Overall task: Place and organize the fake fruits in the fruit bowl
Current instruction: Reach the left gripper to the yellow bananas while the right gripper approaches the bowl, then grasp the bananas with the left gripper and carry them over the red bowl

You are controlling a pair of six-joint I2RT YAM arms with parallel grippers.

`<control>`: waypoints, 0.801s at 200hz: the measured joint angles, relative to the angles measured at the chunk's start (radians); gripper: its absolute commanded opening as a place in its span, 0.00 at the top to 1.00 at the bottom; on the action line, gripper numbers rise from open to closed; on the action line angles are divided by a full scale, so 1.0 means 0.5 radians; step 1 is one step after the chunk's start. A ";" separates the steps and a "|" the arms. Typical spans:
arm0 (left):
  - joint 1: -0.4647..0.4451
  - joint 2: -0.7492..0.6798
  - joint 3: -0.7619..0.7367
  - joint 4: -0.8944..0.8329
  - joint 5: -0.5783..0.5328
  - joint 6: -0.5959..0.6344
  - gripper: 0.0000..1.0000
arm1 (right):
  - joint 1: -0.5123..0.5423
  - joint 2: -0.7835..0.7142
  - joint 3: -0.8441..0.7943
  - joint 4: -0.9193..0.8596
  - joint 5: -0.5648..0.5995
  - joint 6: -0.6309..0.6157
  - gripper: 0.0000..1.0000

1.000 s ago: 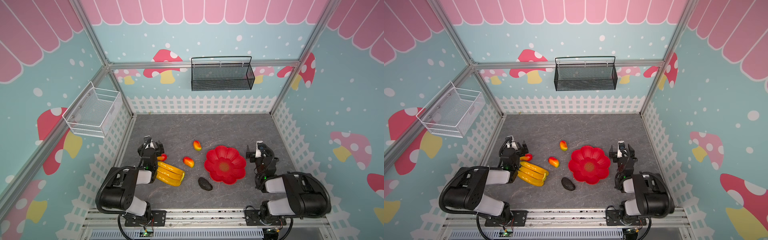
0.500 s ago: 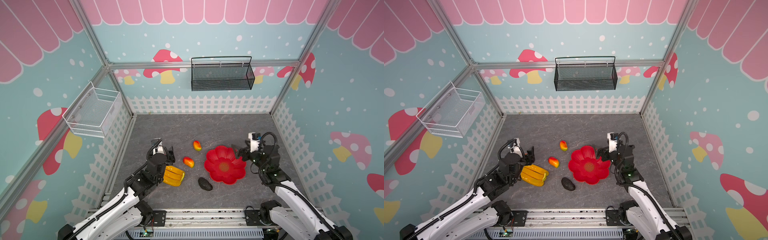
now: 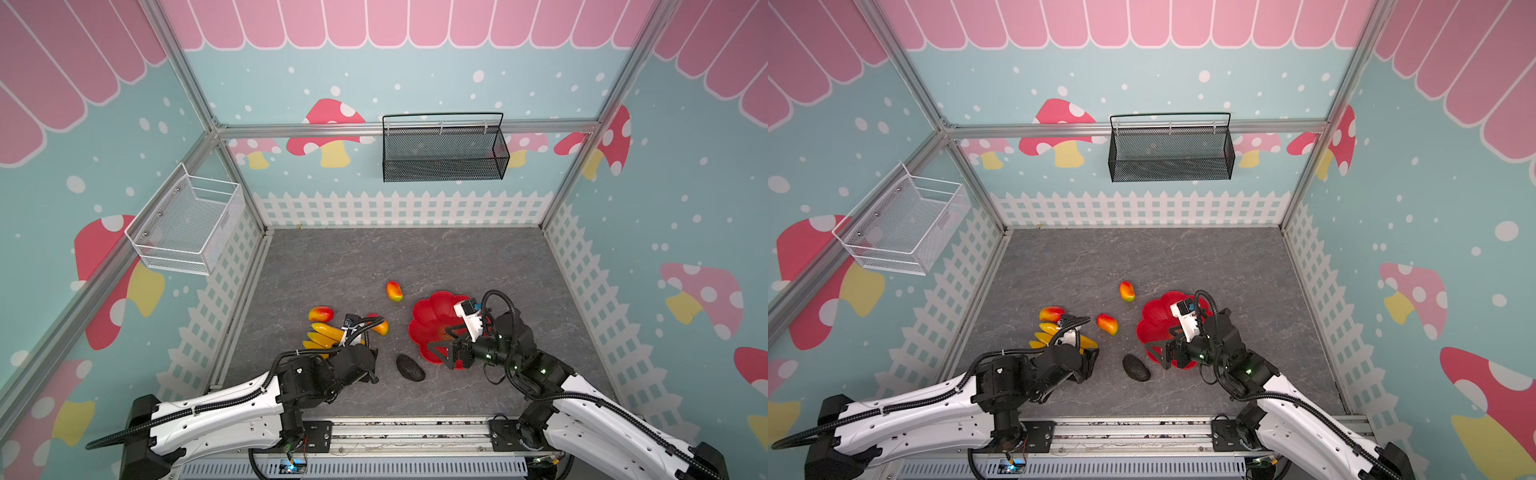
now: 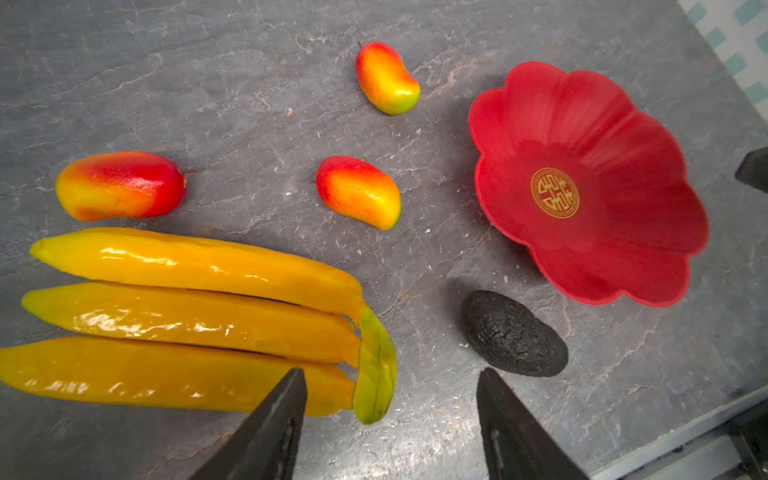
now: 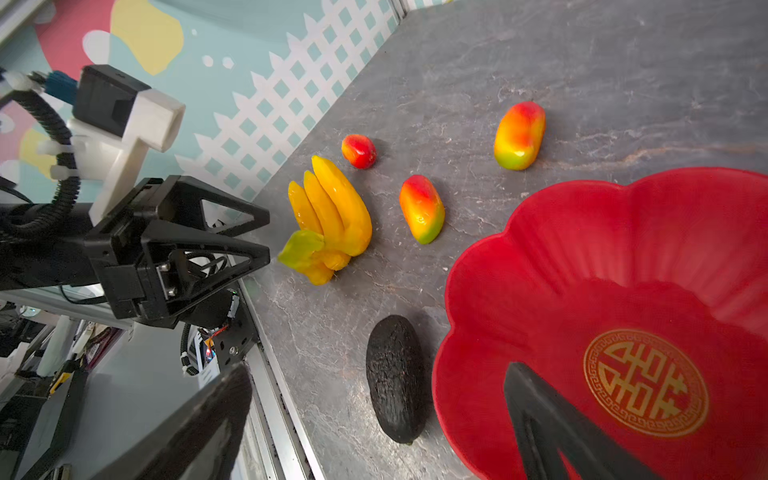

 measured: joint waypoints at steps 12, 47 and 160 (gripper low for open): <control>0.001 0.063 0.000 -0.009 -0.021 -0.006 0.36 | 0.000 0.016 -0.009 -0.011 0.005 0.005 0.02; 0.001 0.240 -0.002 -0.010 -0.054 -0.006 0.38 | 0.000 0.066 -0.009 0.004 0.005 0.009 0.02; 0.178 0.553 -0.058 0.180 0.088 0.062 0.53 | 0.000 0.141 -0.018 0.072 -0.018 0.002 0.02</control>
